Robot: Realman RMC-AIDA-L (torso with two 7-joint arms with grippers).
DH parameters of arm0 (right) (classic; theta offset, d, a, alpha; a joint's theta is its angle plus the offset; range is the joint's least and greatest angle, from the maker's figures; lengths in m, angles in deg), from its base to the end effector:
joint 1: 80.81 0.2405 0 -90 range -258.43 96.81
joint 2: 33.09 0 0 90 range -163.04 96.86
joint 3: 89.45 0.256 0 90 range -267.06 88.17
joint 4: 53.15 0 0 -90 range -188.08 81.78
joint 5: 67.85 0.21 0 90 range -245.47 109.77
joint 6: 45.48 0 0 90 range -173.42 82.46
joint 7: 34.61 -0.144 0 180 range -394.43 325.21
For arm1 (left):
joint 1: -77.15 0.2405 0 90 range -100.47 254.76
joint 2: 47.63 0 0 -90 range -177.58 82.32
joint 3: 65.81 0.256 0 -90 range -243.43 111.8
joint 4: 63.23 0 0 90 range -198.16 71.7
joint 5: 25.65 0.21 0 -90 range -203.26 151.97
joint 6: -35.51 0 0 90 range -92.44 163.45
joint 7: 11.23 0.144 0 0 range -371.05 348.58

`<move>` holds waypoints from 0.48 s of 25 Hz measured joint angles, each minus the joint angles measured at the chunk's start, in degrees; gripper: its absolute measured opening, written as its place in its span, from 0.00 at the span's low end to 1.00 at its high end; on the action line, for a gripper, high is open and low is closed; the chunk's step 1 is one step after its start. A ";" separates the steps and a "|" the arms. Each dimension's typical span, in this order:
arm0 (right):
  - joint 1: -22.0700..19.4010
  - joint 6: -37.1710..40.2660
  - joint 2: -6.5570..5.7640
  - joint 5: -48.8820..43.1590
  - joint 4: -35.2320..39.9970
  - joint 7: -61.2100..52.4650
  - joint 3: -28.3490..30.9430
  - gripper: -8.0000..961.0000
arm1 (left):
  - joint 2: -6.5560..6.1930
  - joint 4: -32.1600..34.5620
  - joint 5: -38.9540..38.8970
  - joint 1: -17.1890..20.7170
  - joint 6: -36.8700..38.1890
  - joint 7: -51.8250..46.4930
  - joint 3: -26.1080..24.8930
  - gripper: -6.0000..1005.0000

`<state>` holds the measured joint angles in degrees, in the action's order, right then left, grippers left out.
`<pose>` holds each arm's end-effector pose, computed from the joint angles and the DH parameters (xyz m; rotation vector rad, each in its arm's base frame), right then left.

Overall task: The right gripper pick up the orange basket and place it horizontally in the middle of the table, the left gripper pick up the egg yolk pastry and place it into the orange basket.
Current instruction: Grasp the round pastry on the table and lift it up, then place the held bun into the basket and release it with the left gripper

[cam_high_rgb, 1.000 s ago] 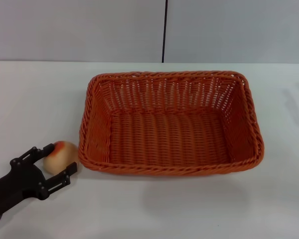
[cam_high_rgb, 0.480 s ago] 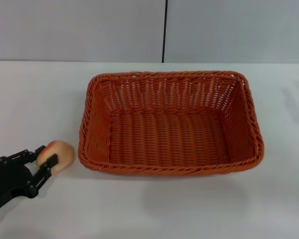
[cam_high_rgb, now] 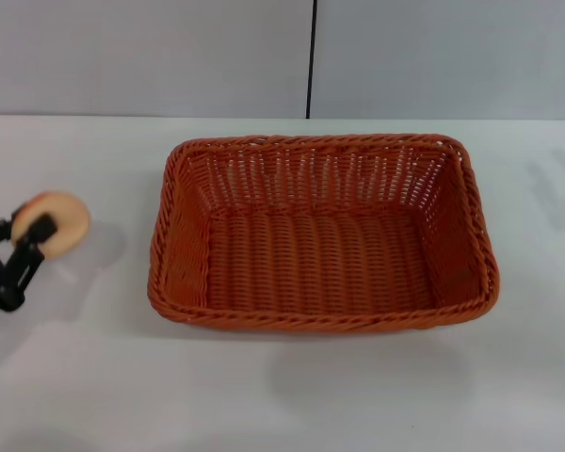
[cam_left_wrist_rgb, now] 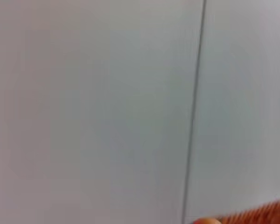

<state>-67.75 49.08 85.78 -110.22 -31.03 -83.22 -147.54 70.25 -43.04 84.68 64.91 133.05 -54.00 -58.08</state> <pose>0.3009 0.2731 0.0555 -1.7337 0.4159 1.3502 -0.3628 0.2171 0.0300 -2.0754 -0.5181 -0.8886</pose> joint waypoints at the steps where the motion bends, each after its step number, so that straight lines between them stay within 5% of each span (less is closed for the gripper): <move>1: 0.10 0.00 0.01 0.00 0.00 0.00 -0.01 0.49 | 0.05 0.25 -0.38 -0.64 1.62 -0.44 0.00 0.23; 12: 1.52 0.43 -0.05 0.03 -1.37 -0.08 0.01 0.49 | 0.78 -5.86 -0.15 -10.72 5.53 -3.92 3.17 0.14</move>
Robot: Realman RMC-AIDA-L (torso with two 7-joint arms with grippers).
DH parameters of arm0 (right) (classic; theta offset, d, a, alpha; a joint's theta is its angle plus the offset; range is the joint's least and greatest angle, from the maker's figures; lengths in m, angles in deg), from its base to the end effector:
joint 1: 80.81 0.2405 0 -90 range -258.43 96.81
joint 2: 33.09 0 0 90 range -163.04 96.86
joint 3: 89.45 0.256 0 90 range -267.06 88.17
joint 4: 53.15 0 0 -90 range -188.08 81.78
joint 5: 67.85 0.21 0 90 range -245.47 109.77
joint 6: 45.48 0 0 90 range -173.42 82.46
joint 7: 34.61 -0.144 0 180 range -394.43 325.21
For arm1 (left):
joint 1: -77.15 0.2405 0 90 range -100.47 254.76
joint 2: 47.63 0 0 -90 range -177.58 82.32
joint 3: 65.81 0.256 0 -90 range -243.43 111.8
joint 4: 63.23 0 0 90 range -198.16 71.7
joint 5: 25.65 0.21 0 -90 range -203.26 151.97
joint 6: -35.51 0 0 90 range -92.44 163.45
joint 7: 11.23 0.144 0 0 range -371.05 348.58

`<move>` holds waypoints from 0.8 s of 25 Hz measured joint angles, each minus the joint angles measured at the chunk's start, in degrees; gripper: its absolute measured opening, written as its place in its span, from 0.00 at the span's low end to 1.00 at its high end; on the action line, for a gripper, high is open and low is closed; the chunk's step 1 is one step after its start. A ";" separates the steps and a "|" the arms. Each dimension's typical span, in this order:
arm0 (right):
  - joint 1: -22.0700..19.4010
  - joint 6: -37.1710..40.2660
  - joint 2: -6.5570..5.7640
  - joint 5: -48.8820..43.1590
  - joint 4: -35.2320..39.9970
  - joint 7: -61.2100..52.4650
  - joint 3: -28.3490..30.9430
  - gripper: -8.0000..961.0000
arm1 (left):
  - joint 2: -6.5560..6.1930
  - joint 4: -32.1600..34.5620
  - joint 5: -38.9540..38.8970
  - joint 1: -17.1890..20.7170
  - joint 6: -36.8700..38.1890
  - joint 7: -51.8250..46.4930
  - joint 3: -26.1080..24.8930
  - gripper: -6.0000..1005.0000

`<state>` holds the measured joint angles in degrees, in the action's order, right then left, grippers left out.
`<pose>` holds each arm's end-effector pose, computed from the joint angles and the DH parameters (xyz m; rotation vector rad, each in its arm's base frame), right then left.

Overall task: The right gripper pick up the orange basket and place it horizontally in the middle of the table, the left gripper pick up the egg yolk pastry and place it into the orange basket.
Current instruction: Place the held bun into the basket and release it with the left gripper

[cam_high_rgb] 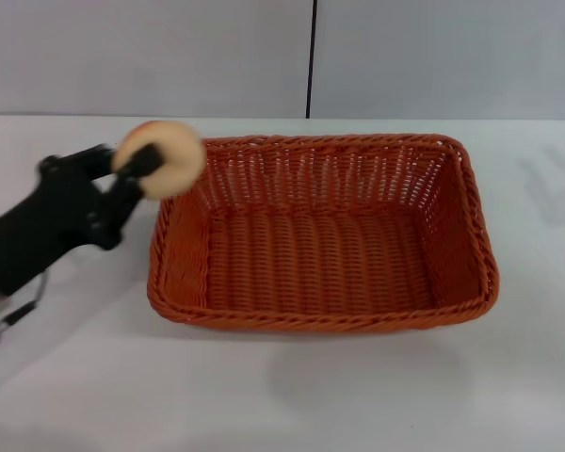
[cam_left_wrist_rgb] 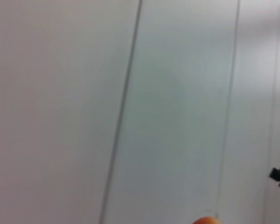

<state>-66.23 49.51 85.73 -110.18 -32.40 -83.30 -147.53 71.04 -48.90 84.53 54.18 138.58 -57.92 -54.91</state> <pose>0.2963 0.2782 0.0527 -1.7418 0.4180 1.3725 -0.2928 0.2639 0.0051 -2.2137 -0.4271 -1.2386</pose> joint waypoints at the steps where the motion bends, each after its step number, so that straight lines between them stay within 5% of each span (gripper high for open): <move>1: 0.03 0.10 0.00 0.06 -0.01 -0.01 0.05 0.49 | 0.07 -2.47 0.01 -1.67 -1.33 0.15 1.09 0.13; 11: -0.71 0.20 0.00 0.08 -0.02 -0.01 0.42 0.49 | 0.07 -8.86 0.05 -4.99 -2.79 4.35 6.47 0.09; 18: -0.86 0.20 -0.12 0.08 -0.02 0.00 0.53 0.49 | -0.20 -9.13 0.05 -3.92 -3.22 3.02 7.00 0.26; 20: -0.87 0.20 -0.16 0.08 -0.02 0.02 0.52 0.49 | -0.29 -8.85 0.00 -3.55 -3.02 2.70 6.91 0.42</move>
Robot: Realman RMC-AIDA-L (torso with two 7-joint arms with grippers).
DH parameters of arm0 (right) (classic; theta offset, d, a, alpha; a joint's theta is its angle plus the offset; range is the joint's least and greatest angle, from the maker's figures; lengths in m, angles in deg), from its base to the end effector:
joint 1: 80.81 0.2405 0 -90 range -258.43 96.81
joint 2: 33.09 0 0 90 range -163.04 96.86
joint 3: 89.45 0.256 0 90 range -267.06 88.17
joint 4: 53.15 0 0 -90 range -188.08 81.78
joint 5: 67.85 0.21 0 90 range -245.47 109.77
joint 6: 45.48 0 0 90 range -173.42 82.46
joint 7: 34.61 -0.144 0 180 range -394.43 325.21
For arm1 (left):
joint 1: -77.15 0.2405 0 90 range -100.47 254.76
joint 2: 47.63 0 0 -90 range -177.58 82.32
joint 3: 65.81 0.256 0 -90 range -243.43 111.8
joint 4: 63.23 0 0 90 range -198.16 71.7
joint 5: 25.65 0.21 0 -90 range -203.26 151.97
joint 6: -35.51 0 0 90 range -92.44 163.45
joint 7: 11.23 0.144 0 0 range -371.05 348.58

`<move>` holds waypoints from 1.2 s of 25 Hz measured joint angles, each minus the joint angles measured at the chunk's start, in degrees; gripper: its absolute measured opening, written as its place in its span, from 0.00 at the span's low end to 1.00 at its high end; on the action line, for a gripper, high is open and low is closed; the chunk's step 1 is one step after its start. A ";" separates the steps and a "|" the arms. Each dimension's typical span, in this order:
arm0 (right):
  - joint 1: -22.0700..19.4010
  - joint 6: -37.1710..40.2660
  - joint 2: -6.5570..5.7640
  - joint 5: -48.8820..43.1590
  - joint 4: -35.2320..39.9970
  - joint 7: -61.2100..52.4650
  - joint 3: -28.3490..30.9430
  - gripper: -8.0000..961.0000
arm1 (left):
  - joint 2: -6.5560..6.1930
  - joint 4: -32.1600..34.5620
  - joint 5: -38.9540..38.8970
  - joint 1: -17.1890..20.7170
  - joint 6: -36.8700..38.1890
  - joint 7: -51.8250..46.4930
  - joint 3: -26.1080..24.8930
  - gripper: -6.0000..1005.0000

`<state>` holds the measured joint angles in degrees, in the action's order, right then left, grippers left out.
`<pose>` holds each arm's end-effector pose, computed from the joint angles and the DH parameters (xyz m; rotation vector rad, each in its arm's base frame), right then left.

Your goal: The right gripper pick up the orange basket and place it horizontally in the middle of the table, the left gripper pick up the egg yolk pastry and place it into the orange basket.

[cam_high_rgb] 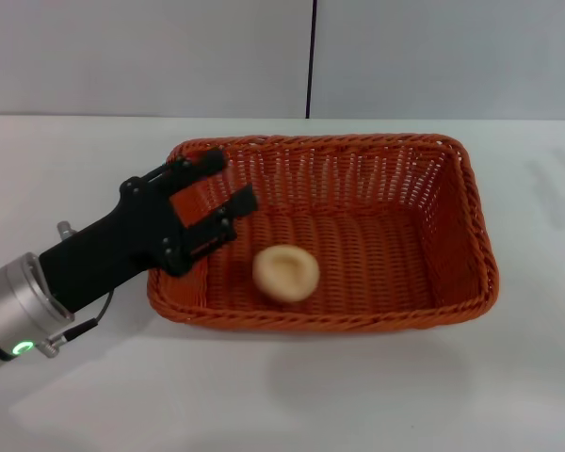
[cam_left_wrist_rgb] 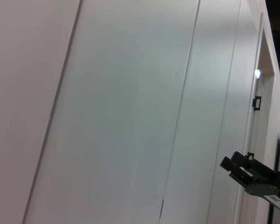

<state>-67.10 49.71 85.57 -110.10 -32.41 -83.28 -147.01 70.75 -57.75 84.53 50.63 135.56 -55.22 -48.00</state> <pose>0.3015 0.2736 0.0556 -1.7260 0.4240 1.3610 -0.2679 0.2647 -0.0327 -2.3507 -0.4657 -1.3023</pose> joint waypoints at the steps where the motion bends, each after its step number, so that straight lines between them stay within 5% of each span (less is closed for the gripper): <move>1: 0.00 0.00 -0.02 0.00 0.02 0.10 0.02 0.49 | -0.04 0.17 -0.05 0.24 0.12 -0.22 -0.05 0.50; 8: -0.89 -0.01 -0.08 0.00 0.51 0.30 0.81 0.49 | -0.29 4.45 -0.54 3.99 0.33 -1.59 -5.52 0.76; 11: -2.11 -0.01 -0.11 0.00 0.70 0.50 3.82 0.49 | -0.32 8.39 -0.62 7.64 0.64 -1.78 -14.05 0.81; 13: -2.65 -0.06 -0.11 0.00 0.67 0.55 5.53 0.49 | -0.34 9.13 -0.65 8.56 0.67 -1.55 -16.61 0.81; 15: -2.91 -0.18 -0.09 0.00 0.58 0.57 6.51 0.49 | -0.35 10.13 -0.70 11.29 0.57 0.53 -24.46 0.81; 21: -3.69 -0.67 0.00 0.00 -1.18 2.43 10.27 0.49 | -0.26 9.38 -0.70 14.87 -1.15 5.57 -33.27 0.81; 30: -3.52 -1.60 0.07 -0.03 -1.83 3.24 10.62 0.49 | -0.31 8.83 -1.02 16.34 -2.60 7.02 -35.40 0.81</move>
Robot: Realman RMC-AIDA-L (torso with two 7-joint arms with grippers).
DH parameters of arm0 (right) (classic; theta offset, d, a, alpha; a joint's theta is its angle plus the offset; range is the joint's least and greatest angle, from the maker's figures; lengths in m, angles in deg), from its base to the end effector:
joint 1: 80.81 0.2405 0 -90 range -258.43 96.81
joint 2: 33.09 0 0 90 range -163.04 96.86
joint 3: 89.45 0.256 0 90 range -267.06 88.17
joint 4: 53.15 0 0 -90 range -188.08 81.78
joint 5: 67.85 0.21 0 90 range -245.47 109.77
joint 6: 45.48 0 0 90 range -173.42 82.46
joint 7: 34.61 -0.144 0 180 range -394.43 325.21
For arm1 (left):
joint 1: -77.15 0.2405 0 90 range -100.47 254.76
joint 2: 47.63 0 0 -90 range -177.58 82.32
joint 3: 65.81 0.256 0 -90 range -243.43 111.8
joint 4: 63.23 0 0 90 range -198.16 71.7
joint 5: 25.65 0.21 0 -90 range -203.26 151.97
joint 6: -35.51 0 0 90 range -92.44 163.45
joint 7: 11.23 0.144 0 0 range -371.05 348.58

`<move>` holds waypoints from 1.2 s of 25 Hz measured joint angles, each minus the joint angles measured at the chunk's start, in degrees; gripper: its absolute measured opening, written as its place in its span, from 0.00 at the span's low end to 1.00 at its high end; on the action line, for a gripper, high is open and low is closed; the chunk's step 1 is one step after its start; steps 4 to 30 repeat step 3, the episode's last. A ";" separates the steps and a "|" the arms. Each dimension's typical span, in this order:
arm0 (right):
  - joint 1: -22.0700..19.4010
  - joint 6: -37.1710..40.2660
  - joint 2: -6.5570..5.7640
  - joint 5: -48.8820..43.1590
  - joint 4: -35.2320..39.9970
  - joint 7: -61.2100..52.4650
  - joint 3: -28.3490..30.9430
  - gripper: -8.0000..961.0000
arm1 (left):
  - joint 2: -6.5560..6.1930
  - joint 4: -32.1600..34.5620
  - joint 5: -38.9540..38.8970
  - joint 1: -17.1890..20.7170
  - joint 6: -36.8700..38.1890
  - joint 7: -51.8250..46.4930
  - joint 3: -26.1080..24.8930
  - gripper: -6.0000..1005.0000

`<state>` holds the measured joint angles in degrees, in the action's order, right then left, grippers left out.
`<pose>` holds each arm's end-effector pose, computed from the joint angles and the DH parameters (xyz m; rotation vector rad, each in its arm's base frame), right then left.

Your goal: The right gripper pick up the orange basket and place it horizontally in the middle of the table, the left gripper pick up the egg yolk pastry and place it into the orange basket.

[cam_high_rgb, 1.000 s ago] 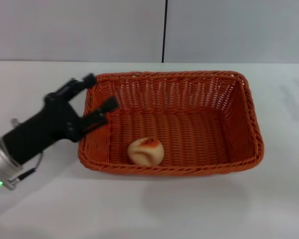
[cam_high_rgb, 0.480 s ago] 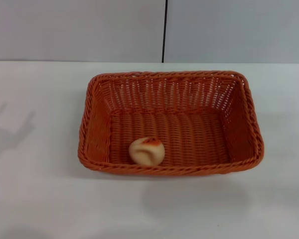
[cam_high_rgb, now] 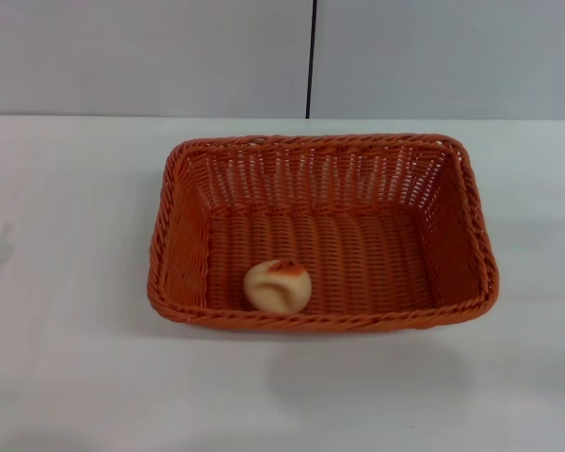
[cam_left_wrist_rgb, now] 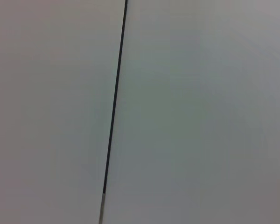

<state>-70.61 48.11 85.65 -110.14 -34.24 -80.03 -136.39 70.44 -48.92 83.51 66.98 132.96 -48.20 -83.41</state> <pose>0.3422 0.2517 0.0798 -1.5056 0.4597 1.2162 -0.3905 0.2001 0.0649 -1.5739 -0.5400 -0.8800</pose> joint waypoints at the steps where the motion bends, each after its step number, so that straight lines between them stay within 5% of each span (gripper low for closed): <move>1: 0.24 -0.04 0.00 0.01 -0.18 0.26 0.01 0.49 | 0.00 0.00 -0.19 0.01 -0.01 0.01 0.00 0.81; 30: 0.34 -0.10 0.00 0.05 -0.22 0.34 0.01 0.49 | 0.00 0.00 -0.19 0.01 -0.01 0.01 0.00 0.81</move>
